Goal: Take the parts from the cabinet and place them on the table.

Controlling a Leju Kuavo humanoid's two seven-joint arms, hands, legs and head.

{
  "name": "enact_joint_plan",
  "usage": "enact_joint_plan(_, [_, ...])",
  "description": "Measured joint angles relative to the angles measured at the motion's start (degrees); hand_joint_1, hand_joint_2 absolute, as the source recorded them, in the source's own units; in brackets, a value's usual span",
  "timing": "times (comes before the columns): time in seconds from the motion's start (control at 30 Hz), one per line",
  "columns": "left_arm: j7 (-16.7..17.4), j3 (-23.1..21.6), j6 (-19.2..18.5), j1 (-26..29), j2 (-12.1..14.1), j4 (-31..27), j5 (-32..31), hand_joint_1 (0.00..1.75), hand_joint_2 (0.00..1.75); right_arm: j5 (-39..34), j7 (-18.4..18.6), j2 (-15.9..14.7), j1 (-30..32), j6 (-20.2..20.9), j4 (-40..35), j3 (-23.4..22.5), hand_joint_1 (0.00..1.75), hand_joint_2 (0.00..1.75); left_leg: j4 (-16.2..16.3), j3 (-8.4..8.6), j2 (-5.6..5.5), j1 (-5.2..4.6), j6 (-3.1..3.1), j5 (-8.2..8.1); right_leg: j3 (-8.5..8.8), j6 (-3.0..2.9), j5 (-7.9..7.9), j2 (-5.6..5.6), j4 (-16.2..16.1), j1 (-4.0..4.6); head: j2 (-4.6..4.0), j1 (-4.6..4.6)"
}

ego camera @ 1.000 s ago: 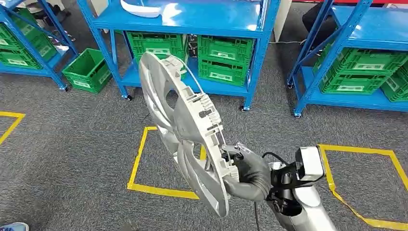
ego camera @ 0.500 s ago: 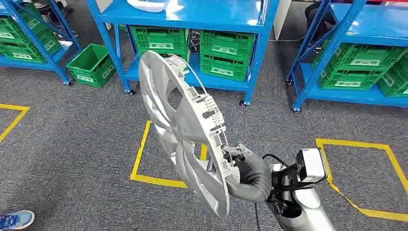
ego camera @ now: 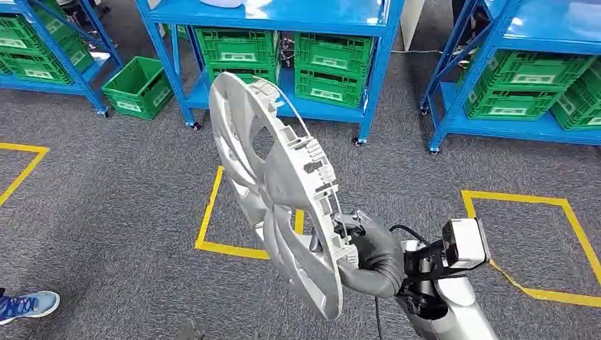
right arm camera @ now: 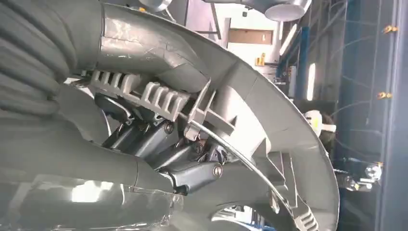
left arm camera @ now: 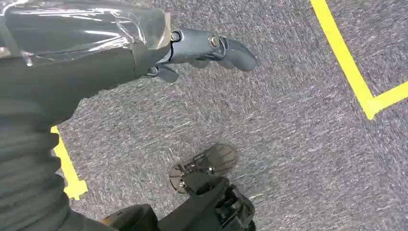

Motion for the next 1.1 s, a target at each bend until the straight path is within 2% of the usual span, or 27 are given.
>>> enact_joint_plan(0.03, [0.02,0.00,0.00,0.07,0.02,-0.04,0.02,0.00,1.75,-0.02,-0.02,0.04,-0.03,0.00,0.04,0.07,1.75,1.75,2.16,-0.71,0.00,0.07,-0.40,-2.98,-0.53,-0.54,0.40,-0.04,0.01,0.01,0.00,-0.18])
enact_joint_plan(0.07, [0.04,0.02,0.00,0.08,0.02,-0.04,0.02,0.00,1.75,-0.13,-0.09,0.04,-0.02,0.02,0.09,0.11,1.75,1.75,6.61,-2.06,-0.01,0.26,-0.82,-6.68,-1.12,-0.78,1.00,-0.08,0.02,0.05,0.00,-0.28])
enact_joint_plan(0.1, [0.07,0.02,0.00,0.08,0.04,-0.04,0.09,0.00,1.75,-0.22,-0.11,0.04,-0.03,0.04,0.22,0.13,1.75,1.75,11.10,-3.41,0.00,0.40,-1.10,-9.28,-1.72,-0.85,1.45,-0.10,0.08,0.10,0.00,-0.24])
enact_joint_plan(0.13, [0.07,0.02,-0.02,0.11,0.04,-0.04,0.22,0.00,1.75,-0.35,-0.17,0.02,-0.02,0.13,0.37,0.15,1.75,1.75,15.48,-4.48,0.00,0.51,-1.36,-11.05,-2.44,-0.79,1.94,-0.10,0.19,0.12,0.00,-0.26])
enact_joint_plan(0.17, [0.09,0.02,-0.02,0.16,0.04,-0.04,0.28,0.00,1.75,-0.44,-0.17,0.02,-0.01,0.20,0.57,0.20,1.75,1.75,17.76,-4.53,0.00,0.56,-1.48,-11.12,-3.18,-0.69,2.39,-0.10,0.34,0.12,0.00,-0.24])
enact_joint_plan(0.2, [0.09,0.00,-0.04,0.17,0.02,-0.04,0.28,0.00,1.75,-0.48,-0.22,0.02,0.01,0.24,0.74,0.22,1.75,1.75,17.30,-3.40,0.00,0.60,-1.48,-9.83,-3.87,-0.55,2.73,-0.05,0.54,0.10,0.00,-0.24])
enact_joint_plan(0.23, [0.09,0.02,-0.04,0.16,0.02,-0.07,0.31,0.00,1.75,-0.50,-0.26,0.02,0.08,0.26,0.83,0.22,1.75,1.75,14.45,-1.01,0.01,0.68,-1.43,-7.77,-4.51,-0.47,3.02,0.02,0.76,0.09,0.00,-0.26])
enact_joint_plan(0.27, [0.09,0.02,-0.13,0.15,0.02,-0.13,0.46,0.00,1.75,-0.50,-0.35,0.02,0.14,0.31,0.92,0.22,1.75,1.75,9.26,2.73,0.00,0.77,-1.25,-5.77,-5.06,-0.19,3.20,0.13,0.95,0.08,0.00,-0.26])
enact_joint_plan(0.3, [0.15,0.02,-0.20,0.14,0.04,-0.20,0.66,0.00,1.75,-0.52,-0.48,0.02,0.15,0.35,0.92,0.22,1.75,1.75,3.99,6.46,-0.05,0.78,-0.98,-5.10,-5.30,0.08,3.38,0.17,1.19,0.10,0.00,-0.26])
enact_joint_plan(0.33, [0.20,0.02,-0.28,0.06,0.04,-0.22,0.92,0.00,1.75,-0.55,-0.61,0.02,0.15,0.39,0.92,0.22,1.75,1.75,0.01,9.10,-0.16,0.56,-0.51,-7.39,-5.63,0.51,3.66,0.15,1.21,0.32,0.00,-0.26])
enact_joint_plan(0.37, [0.20,0.02,-0.33,0.07,0.04,-0.28,0.98,0.00,1.75,-0.55,-0.66,0.02,0.08,0.42,0.92,0.24,1.75,1.75,-1.00,9.40,-0.31,0.30,0.02,-7.27,-5.76,0.93,3.98,0.10,1.29,0.42,0.00,-0.15])
enact_joint_plan(0.43, [0.26,0.04,-0.46,0.25,0.02,-0.26,1.05,0.00,1.75,-0.57,-0.74,0.04,0.13,0.44,0.92,0.31,1.75,1.75,-0.92,8.88,-0.30,-0.08,0.61,-7.08,-5.86,1.45,4.50,0.03,1.21,0.27,0.00,-0.28])
enact_joint_plan(0.47, [0.26,0.04,-0.55,0.28,0.04,-0.28,1.05,0.00,1.75,-0.52,-0.76,0.04,0.16,0.46,0.92,0.33,1.75,1.75,-1.10,8.71,-0.27,-0.18,1.15,-6.73,-5.84,2.00,4.90,0.05,0.88,0.26,0.00,-0.22])
enact_joint_plan(0.5, [0.26,0.07,-0.52,0.22,0.04,-0.31,1.05,0.00,1.75,-0.33,-0.96,0.00,0.17,0.46,0.92,0.31,1.75,1.75,-1.98,8.91,-0.06,0.42,2.07,-5.84,-6.34,2.22,4.74,0.03,1.19,0.27,0.00,-0.20])
enact_joint_plan(0.53, [0.26,0.09,-0.52,0.13,0.02,-0.35,1.05,0.00,1.75,0.05,-1.25,-0.02,0.17,0.44,0.94,0.31,1.75,1.75,-2.11,8.58,0.08,0.24,2.41,-5.47,-7.29,2.03,3.48,0.08,2.71,0.25,0.00,-0.13])
enact_joint_plan(0.57, [0.26,0.11,-0.50,0.08,0.00,-0.37,1.05,0.00,1.75,0.37,-1.49,-0.02,0.14,0.37,0.94,0.31,1.75,1.75,-2.04,8.12,0.09,0.22,2.89,-5.12,-8.90,1.58,1.34,0.10,6.19,0.22,0.00,-0.13])
enact_joint_plan(0.63, [0.26,0.11,-0.50,0.18,-0.09,-0.35,1.05,0.00,1.75,0.53,-1.75,-0.11,0.30,0.33,1.09,0.31,1.75,1.75,-1.99,7.26,0.18,-0.12,3.18,-4.59,-13.12,1.21,-2.86,0.12,16.46,0.21,0.00,-0.15])
enact_joint_plan(0.67, [0.26,0.13,-0.50,0.23,-0.09,-0.35,1.03,0.00,1.75,0.53,-1.81,-0.15,0.41,0.33,1.22,0.31,1.75,1.75,-1.89,6.85,0.19,-0.26,3.17,-4.34,-14.43,1.38,-3.86,0.12,20.07,0.21,0.00,-0.15])
enact_joint_plan(0.7, [0.26,0.13,-0.48,0.23,-0.09,-0.37,1.03,0.00,1.75,0.50,-1.81,-0.20,0.57,0.33,1.25,0.31,1.75,1.75,-1.79,6.60,0.17,-0.38,3.18,-4.23,-14.22,1.65,-3.72,0.12,20.20,0.22,0.00,-0.15])
enact_joint_plan(0.73, [0.28,0.15,-0.48,0.23,-0.09,-0.37,1.05,0.00,1.75,0.44,-1.81,-0.22,0.67,0.31,1.25,0.31,1.75,1.75,-1.64,6.41,0.13,-0.46,3.18,-4.18,-12.40,2.03,-2.73,0.11,17.55,0.23,0.00,-0.13])
enact_joint_plan(0.8, [0.28,0.15,-0.48,0.22,-0.13,-0.37,1.03,0.00,1.75,0.35,-1.79,-0.22,0.62,0.31,1.25,0.31,1.75,1.75,-1.20,6.27,0.00,-0.73,3.14,-4.19,-6.20,2.41,0.75,0.11,6.84,0.33,0.00,-0.13])
enact_joint_plan(0.83, [0.28,0.15,-0.48,0.22,-0.31,-0.35,1.03,0.00,1.75,0.33,-1.79,-0.22,0.58,0.31,1.25,0.29,1.75,1.75,-1.07,6.11,0.00,-0.65,3.08,-4.20,-3.64,1.87,1.64,0.04,2.02,0.57,0.00,-0.13])
enact_joint_plan(0.87, [0.31,0.15,-0.48,0.20,-0.33,-0.37,1.03,0.00,1.75,0.24,-1.77,-0.20,0.57,0.31,1.25,0.28,1.75,1.75,-0.72,5.65,0.00,-1.27,2.80,-4.21,-3.10,1.26,1.51,-0.13,1.09,0.80,0.00,-0.22])
enact_joint_plan(0.9, [0.31,0.18,-0.48,0.22,-0.42,-0.37,1.03,0.00,1.75,0.09,-1.77,-0.15,0.59,0.31,1.25,0.31,1.75,1.75,-0.67,5.34,0.04,-1.19,2.51,-4.04,-3.36,0.97,1.83,-0.11,1.02,0.80,0.00,-0.17])
enact_joint_plan(0.93, [0.33,0.18,-0.39,0.25,-0.37,-0.37,1.03,0.00,1.75,0.00,-1.77,-0.15,0.63,0.31,1.25,0.31,1.75,1.75,-0.41,5.13,0.03,-1.26,2.71,-4.12,-3.57,1.27,2.01,-0.08,0.95,0.72,0.00,-0.22])
enact_joint_plan(1.03, [0.35,0.15,-0.28,0.24,-0.39,-0.37,1.03,0.00,1.75,-0.17,-1.70,-0.13,0.66,0.37,1.25,0.35,1.75,1.75,-0.42,5.10,0.11,-1.10,2.53,-4.01,-3.65,1.23,2.01,-0.05,1.05,0.88,0.00,-0.24])
enact_joint_plan(1.1, [0.35,0.15,-0.26,0.24,-0.39,-0.37,1.03,0.00,1.75,-0.42,-1.68,-0.13,0.65,0.37,1.27,0.35,1.75,1.75,-0.44,5.08,0.10,-1.00,2.36,-3.90,-3.74,1.00,2.10,-0.05,1.15,1.00,0.00,-0.22])
